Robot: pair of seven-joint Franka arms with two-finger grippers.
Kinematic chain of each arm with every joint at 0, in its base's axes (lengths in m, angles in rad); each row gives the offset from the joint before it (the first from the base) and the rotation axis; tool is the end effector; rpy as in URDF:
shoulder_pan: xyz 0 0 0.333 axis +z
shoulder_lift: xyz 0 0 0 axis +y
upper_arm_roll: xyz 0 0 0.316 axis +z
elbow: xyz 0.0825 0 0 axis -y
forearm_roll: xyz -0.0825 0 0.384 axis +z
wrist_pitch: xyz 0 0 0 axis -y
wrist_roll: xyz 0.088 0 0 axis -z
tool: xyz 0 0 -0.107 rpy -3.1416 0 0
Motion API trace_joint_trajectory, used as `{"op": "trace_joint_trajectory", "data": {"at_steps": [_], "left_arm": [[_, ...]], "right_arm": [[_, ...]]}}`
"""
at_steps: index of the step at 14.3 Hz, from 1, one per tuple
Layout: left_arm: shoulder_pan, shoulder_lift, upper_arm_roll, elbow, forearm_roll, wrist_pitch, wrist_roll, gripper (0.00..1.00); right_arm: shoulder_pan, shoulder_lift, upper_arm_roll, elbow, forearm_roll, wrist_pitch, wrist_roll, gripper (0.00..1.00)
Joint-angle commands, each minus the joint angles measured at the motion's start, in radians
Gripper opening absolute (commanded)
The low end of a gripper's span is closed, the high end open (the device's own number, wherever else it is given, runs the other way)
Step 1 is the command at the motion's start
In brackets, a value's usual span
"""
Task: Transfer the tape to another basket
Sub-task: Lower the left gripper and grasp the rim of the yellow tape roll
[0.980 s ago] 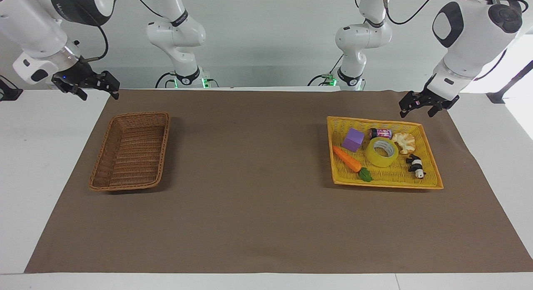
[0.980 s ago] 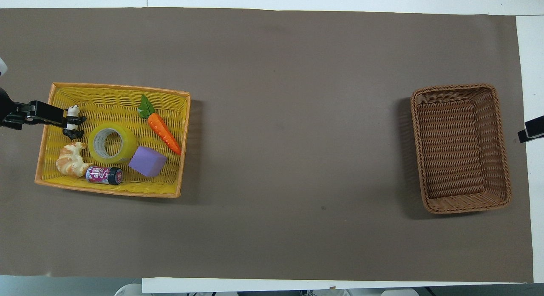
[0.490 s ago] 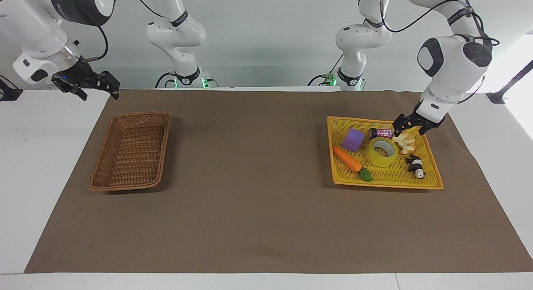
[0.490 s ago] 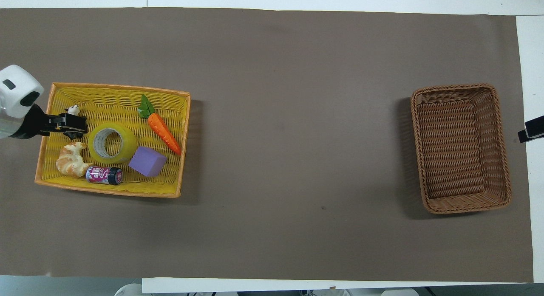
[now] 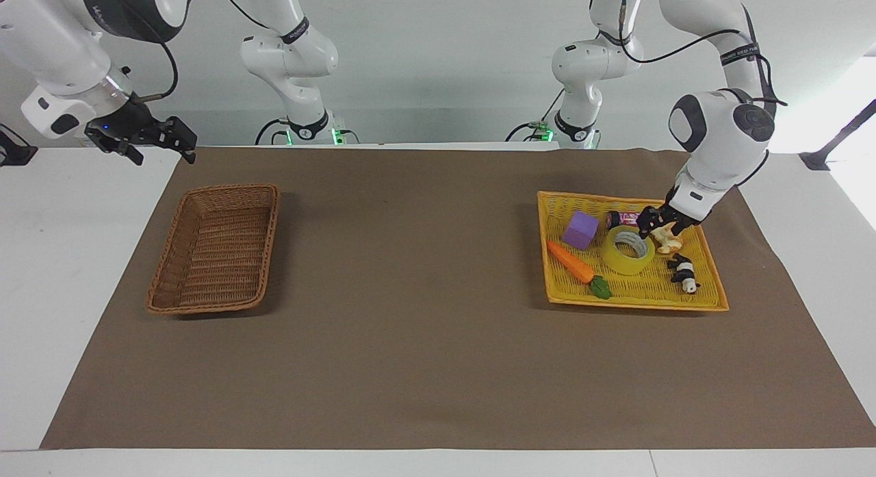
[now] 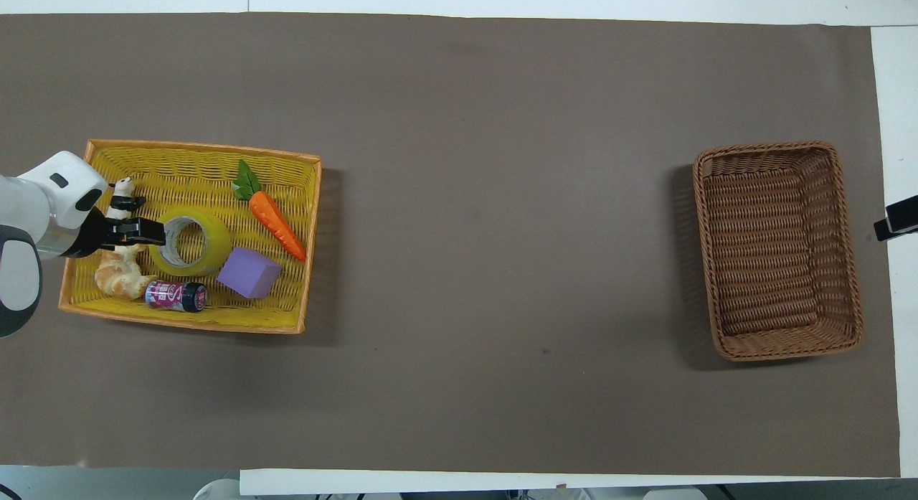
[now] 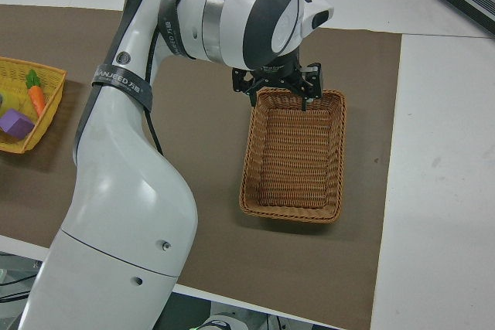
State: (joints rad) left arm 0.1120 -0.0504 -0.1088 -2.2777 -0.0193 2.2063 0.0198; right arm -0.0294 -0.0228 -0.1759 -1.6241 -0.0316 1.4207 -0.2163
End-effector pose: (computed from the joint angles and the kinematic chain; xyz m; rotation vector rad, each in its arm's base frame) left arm 0.5068 0.0008 0.3748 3.1312 -0.0075 -0.0331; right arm 0.5170 -0.1126 0.6003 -3.1177 -0.0148 0.2856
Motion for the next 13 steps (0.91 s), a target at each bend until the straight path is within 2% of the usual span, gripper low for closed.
{"op": "trace_joint_trajectory", "data": {"at_steps": [1,7,8,13], "left_arm": [[-0.003,0.007,0.001,-0.045,0.004,0.047,0.009,0.71],[-0.009,0.056,0.0,-0.082,0.004,0.125,0.005,0.69],[-0.027,0.072,0.001,-0.082,0.004,0.128,-0.004,0.61],[-0.026,0.104,0.001,-0.092,0.004,0.181,0.003,0.54]], "right_arm": [[-0.003,-0.019,0.004,-0.022,-0.001,0.007,0.011,1.0],[-0.004,-0.019,0.004,-0.022,-0.001,0.007,0.011,1.0],[-0.004,-0.019,0.004,-0.022,-0.001,0.007,0.012,1.0],[-0.009,-0.019,0.004,-0.022,-0.001,0.006,0.011,1.0]]}}
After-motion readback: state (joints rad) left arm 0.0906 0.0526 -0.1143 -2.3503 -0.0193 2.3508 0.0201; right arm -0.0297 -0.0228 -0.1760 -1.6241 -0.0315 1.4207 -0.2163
